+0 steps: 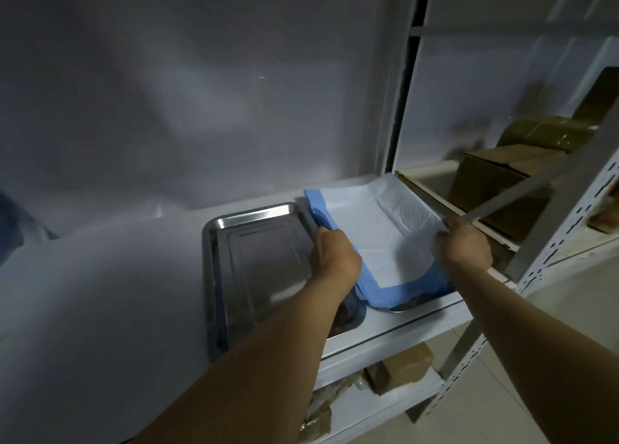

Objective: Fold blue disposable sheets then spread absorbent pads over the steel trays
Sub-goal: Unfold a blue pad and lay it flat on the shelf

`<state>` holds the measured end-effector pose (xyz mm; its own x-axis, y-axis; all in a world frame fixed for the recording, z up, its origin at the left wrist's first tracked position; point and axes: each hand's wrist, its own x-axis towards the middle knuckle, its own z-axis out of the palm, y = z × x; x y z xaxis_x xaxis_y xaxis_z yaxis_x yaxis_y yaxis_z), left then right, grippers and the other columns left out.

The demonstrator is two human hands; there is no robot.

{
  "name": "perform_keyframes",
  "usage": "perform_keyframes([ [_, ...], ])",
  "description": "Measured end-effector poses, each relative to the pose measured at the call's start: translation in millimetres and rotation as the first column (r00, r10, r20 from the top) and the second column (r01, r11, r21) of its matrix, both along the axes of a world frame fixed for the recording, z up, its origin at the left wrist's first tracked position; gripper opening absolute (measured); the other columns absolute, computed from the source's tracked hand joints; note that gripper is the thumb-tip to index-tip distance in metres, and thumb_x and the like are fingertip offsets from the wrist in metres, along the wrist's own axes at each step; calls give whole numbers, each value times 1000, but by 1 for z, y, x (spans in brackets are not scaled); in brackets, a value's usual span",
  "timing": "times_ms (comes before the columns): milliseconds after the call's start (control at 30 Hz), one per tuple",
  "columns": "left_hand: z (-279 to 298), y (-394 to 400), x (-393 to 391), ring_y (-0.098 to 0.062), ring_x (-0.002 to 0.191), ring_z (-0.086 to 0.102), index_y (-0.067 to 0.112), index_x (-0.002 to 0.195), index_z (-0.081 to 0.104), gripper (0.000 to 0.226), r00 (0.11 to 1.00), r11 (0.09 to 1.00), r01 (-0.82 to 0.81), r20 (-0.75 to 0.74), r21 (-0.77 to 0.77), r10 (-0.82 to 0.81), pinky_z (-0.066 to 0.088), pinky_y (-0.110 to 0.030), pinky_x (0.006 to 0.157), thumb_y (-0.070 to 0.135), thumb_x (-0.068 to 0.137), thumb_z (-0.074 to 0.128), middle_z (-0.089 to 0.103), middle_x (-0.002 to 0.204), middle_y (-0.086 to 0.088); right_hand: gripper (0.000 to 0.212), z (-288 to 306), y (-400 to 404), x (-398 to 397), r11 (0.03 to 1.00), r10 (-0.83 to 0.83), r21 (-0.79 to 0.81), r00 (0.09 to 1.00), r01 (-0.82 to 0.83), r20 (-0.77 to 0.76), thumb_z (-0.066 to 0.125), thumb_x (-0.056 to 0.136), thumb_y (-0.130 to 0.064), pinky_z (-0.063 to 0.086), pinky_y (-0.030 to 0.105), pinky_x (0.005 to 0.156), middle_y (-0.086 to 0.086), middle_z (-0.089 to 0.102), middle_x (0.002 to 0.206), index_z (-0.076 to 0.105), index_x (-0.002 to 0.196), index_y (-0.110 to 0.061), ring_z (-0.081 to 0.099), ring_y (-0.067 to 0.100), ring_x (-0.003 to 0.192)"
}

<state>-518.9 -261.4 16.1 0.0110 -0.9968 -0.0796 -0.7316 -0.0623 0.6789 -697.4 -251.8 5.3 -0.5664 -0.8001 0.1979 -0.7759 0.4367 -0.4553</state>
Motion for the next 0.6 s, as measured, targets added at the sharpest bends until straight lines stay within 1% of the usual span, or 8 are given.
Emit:
perform_keyframes([
  [67,2,4,-4,-29,119,51,3,132,47,41,996,999,33,77,-12,-32,43,-30,97,14,93,53,38,139,-10,25,1,-5,-4,1000,1,21,1000,-1,-2,41,99,-16,45,36,78,18,62,107,55,117,-8,61,32,100],
  [133,3,6,-7,-30,112,54,1,122,54,32,987,998,58,151,-9,-56,47,-31,92,13,92,54,39,134,-12,23,2,-8,-8,998,3,63,1000,-1,-25,42,98,-14,45,35,77,18,63,106,56,115,-6,62,31,98],
  [200,3,8,-9,-29,107,56,1,116,56,27,979,998,68,195,4,-67,49,-32,89,13,91,55,40,131,-12,22,4,-10,-11,993,7,118,998,1,-64,43,98,-14,47,36,79,19,63,106,55,114,-5,62,30,98],
  [300,6,11,-9,-29,107,56,5,118,54,29,975,998,67,210,16,-69,48,-31,87,15,91,57,37,133,-11,22,3,-12,-13,983,12,182,997,3,-81,46,97,-17,50,38,84,19,62,109,55,114,-6,62,31,101],
  [400,9,10,-6,-29,106,54,12,122,49,40,980,999,41,198,-15,-37,47,-33,86,21,86,63,33,133,-10,23,2,-12,-15,971,-6,239,996,27,-90,52,94,-19,52,42,88,16,63,108,57,114,-9,62,30,101],
  [467,7,4,-5,-29,115,46,16,122,47,46,973,994,4,228,-105,20,42,-37,94,30,82,66,32,134,-10,30,4,-12,-15,962,7,271,986,40,-168,56,91,-22,52,41,87,14,63,111,56,119,-11,61,30,104],
  [533,7,-9,-3,-29,125,36,16,121,49,44,961,981,-14,267,-195,66,32,-39,103,34,84,61,32,136,-10,42,8,-13,-12,974,44,226,954,26,-298,59,90,-30,48,40,89,13,57,121,50,125,-10,53,29,114],
  [600,7,-26,-3,-29,132,30,13,122,51,37,943,981,20,328,-193,46,24,-43,110,32,90,54,33,139,-9,47,11,-19,-8,985,141,153,903,-85,-406,56,91,-35,42,40,96,10,49,130,46,132,-13,44,28,122],
])
